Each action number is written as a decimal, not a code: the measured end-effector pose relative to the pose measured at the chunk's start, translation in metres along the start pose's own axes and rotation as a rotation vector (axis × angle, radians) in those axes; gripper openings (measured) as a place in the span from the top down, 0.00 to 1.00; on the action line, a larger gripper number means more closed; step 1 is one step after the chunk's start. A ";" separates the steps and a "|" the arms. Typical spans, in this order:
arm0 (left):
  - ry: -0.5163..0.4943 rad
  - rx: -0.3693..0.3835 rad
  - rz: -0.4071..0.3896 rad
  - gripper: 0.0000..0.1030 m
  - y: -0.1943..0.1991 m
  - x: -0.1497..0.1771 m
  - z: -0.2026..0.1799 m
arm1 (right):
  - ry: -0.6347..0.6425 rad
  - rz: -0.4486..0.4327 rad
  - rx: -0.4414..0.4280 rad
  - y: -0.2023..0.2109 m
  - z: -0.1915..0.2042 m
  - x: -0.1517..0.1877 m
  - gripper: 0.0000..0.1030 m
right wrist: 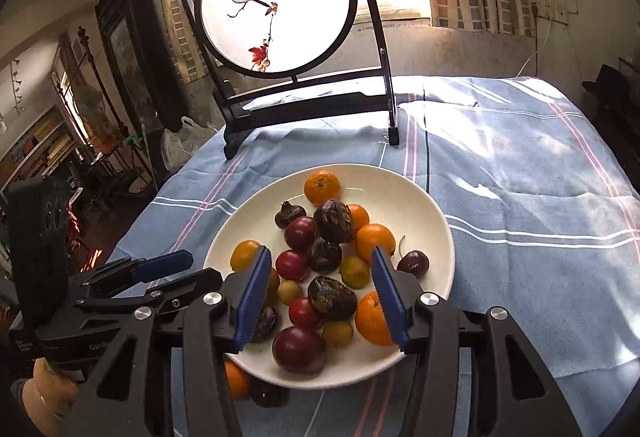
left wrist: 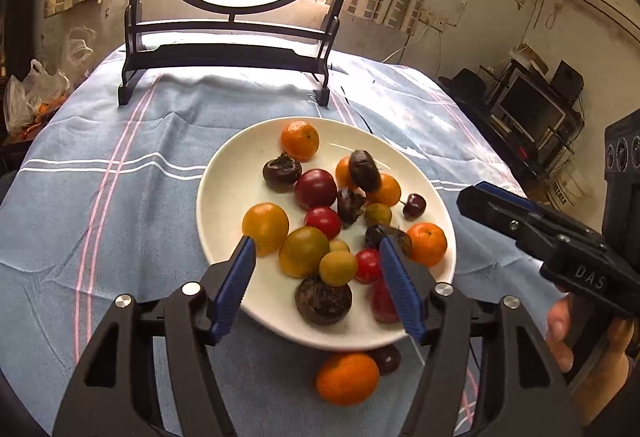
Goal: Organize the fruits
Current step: 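Place both held fruits on the white plate and open both tools, then grasp an orange with the left tool while the right tool grasps a dark plum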
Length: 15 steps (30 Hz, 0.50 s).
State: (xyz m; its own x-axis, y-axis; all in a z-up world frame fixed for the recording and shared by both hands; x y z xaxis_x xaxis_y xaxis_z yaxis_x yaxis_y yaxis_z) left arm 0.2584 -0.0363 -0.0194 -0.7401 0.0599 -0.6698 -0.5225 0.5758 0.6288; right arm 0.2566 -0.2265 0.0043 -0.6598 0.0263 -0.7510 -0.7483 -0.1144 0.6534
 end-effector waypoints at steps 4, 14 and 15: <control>-0.077 -0.002 0.050 0.31 0.015 0.040 -0.014 | 0.028 0.002 -0.012 0.028 -0.004 0.030 0.49; -0.178 -0.078 0.176 0.30 -0.017 0.086 -0.018 | 0.041 0.069 -0.008 0.044 -0.008 0.095 0.49; -0.178 -0.083 0.182 0.32 -0.022 0.085 -0.018 | 0.040 0.074 -0.009 0.043 -0.007 0.098 0.49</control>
State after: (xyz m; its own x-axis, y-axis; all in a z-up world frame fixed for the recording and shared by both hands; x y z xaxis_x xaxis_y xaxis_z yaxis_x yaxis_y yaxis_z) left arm 0.1995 -0.0581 -0.0829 -0.7426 0.3031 -0.5973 -0.4261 0.4742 0.7704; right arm 0.1603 -0.2362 -0.0414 -0.7100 -0.0227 -0.7039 -0.6966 -0.1239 0.7066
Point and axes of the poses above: each gripper's, at about its wrist camera, not at the fingertips, and y roughly against the way its jaws point, z to its left, x to its underside, the point moved 3 cm from there along -y, roughly the way its jaws point, and after that the axes turned 12 degrees about x, right-handed, at the moved point
